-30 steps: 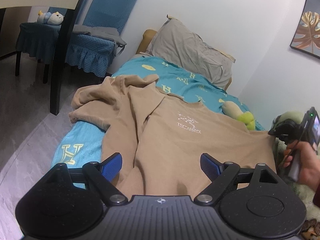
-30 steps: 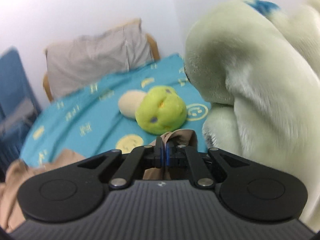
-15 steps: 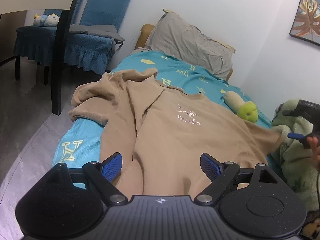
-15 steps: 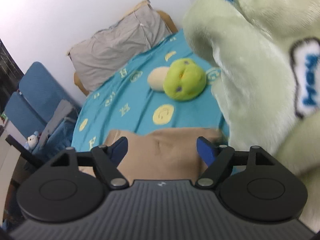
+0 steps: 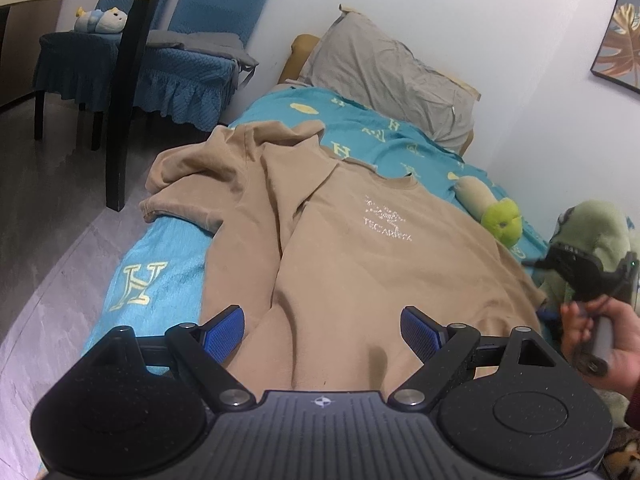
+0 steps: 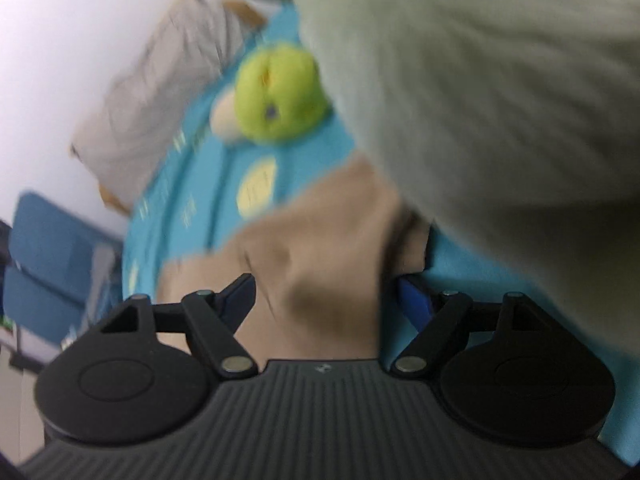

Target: Fold clothes

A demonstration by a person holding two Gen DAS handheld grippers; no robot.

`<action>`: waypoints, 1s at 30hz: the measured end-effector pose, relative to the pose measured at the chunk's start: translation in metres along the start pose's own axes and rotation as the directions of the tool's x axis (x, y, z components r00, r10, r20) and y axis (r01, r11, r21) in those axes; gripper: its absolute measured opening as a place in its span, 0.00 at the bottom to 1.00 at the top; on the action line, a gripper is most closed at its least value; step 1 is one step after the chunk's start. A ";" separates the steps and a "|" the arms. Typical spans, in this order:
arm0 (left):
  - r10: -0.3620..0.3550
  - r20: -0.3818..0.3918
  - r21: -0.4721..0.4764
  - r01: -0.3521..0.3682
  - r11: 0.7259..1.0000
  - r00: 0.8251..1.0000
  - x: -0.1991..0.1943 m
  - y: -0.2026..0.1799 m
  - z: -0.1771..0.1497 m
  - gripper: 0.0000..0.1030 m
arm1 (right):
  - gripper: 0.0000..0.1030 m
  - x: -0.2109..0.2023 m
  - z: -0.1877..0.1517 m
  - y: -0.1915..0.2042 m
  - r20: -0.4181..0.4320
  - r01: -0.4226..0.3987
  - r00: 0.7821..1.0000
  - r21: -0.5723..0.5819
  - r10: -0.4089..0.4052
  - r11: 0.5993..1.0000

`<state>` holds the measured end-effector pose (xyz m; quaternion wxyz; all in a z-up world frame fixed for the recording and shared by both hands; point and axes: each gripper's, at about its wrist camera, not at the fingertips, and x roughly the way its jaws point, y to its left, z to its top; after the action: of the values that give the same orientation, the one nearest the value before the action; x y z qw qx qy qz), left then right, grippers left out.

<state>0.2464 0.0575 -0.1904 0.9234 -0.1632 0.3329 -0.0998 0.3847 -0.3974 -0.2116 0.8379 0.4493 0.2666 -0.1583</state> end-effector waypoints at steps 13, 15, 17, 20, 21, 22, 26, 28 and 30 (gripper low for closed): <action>0.018 0.021 0.027 -0.018 0.999 1.000 0.007 0.001 0.004 0.85 | 0.08 0.002 -0.020 0.088 0.366 0.238 0.928 -0.447 -0.067 0.862; 0.024 0.050 0.032 -0.025 0.999 0.998 0.000 0.001 0.009 0.85 | 0.08 -0.014 -0.032 0.122 0.425 0.267 0.905 -0.530 -0.020 0.805; 0.037 0.087 0.043 -0.041 0.998 0.996 -0.010 0.001 0.015 0.85 | 0.08 -0.025 -0.049 0.155 0.470 0.309 0.882 -0.635 0.037 0.708; 0.076 0.136 0.064 -0.085 0.994 0.988 -0.023 0.003 0.023 0.85 | 0.08 -0.023 -0.098 0.205 0.453 0.330 0.881 -0.794 0.136 0.510; 0.093 0.149 0.073 -0.105 0.992 0.984 -0.026 0.004 0.026 0.85 | 0.08 -0.018 -0.118 0.217 0.432 0.328 0.888 -0.837 0.161 0.437; 0.111 0.162 0.081 -0.125 0.989 0.981 -0.029 0.005 0.028 0.85 | 0.08 -0.013 -0.135 0.226 0.404 0.316 0.896 -0.870 0.182 0.378; 0.158 0.173 0.079 -0.173 0.982 0.972 -0.033 0.014 0.034 0.85 | 0.09 0.014 -0.195 0.244 0.253 0.198 0.949 -0.942 0.187 0.269; 0.167 0.160 0.063 -0.179 0.982 0.973 -0.031 0.020 0.035 0.85 | 0.11 0.027 -0.215 0.246 0.147 0.101 0.977 -0.956 0.152 0.275; 0.164 0.144 0.057 -0.174 0.983 0.976 -0.028 0.023 0.035 0.85 | 0.21 0.040 -0.219 0.242 0.022 -0.014 0.994 -0.946 0.109 0.323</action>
<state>0.2494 0.0954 -0.1575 0.9545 -0.1090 0.2769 -0.0205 0.4726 -0.0832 -0.1728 0.9583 -0.1177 0.2573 0.0396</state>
